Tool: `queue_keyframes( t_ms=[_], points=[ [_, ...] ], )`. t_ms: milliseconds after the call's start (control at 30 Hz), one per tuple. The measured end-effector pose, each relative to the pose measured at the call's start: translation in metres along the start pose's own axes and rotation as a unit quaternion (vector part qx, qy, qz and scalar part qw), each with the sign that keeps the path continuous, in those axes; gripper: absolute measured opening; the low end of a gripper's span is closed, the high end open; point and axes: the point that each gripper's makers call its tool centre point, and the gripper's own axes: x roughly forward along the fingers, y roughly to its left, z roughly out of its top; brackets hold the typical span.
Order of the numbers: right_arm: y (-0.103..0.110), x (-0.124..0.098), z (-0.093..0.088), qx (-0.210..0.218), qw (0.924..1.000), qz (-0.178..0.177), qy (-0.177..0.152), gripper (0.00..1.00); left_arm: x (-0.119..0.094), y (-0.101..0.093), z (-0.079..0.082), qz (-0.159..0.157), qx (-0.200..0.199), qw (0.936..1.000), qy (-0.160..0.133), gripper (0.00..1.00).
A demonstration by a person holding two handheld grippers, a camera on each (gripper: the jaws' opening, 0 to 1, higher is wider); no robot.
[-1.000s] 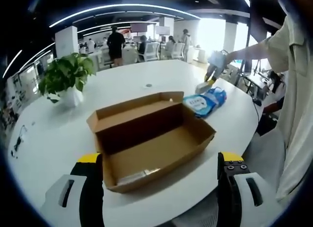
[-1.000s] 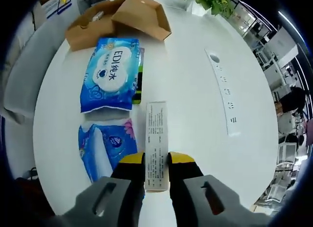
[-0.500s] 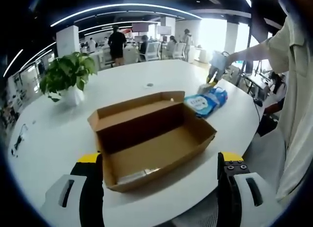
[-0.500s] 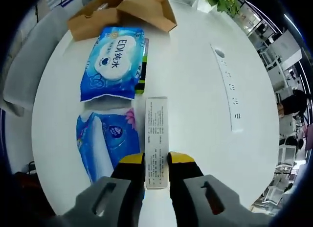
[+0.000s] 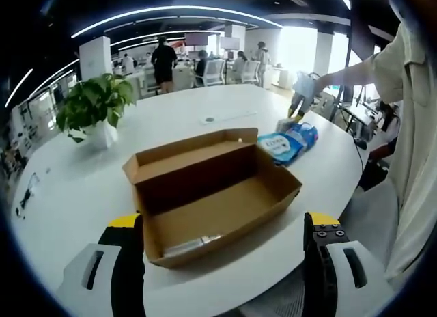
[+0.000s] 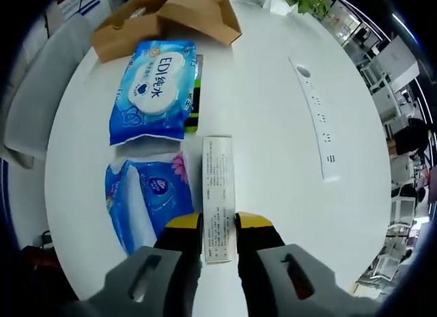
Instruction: Operate the shoe box by opening the lid, removing the specified soft item, and placing it in the target area until the item is outside and the box remains undamaged.
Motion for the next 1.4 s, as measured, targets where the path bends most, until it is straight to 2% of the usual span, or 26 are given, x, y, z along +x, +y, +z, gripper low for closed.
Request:
queue_keyframes(
  t_ms=[267,333,467,567,933,1400],
  points=[
    [-0.008,-0.008,0.003,0.025,0.9992,-0.03,-0.009,0.27,0.0,0.001,0.0,0.001,0.0,1.0,-0.005,1.0],
    [-0.016,-0.014,0.004,0.053,0.9968,-0.057,-0.021,0.3,-0.001,0.001,0.001,0.0,0.0,1.0,-0.009,1.0],
    [-0.012,-0.023,0.002,0.072,0.9951,-0.062,-0.029,0.33,-0.002,0.0,0.001,-0.002,0.003,0.9999,-0.012,1.0],
    [-0.009,-0.028,0.0,0.114,0.9903,-0.065,-0.046,0.37,-0.003,-0.001,0.002,-0.002,0.003,0.9998,-0.017,1.0],
    [0.016,-0.046,-0.016,0.155,0.9833,-0.077,-0.057,0.42,-0.005,-0.007,-0.003,-0.012,0.006,0.9997,-0.022,1.0],
    [0.064,-0.046,-0.044,0.203,0.9747,-0.074,-0.055,0.45,-0.009,-0.01,-0.003,-0.014,0.007,0.9995,-0.028,1.0]
  ],
)
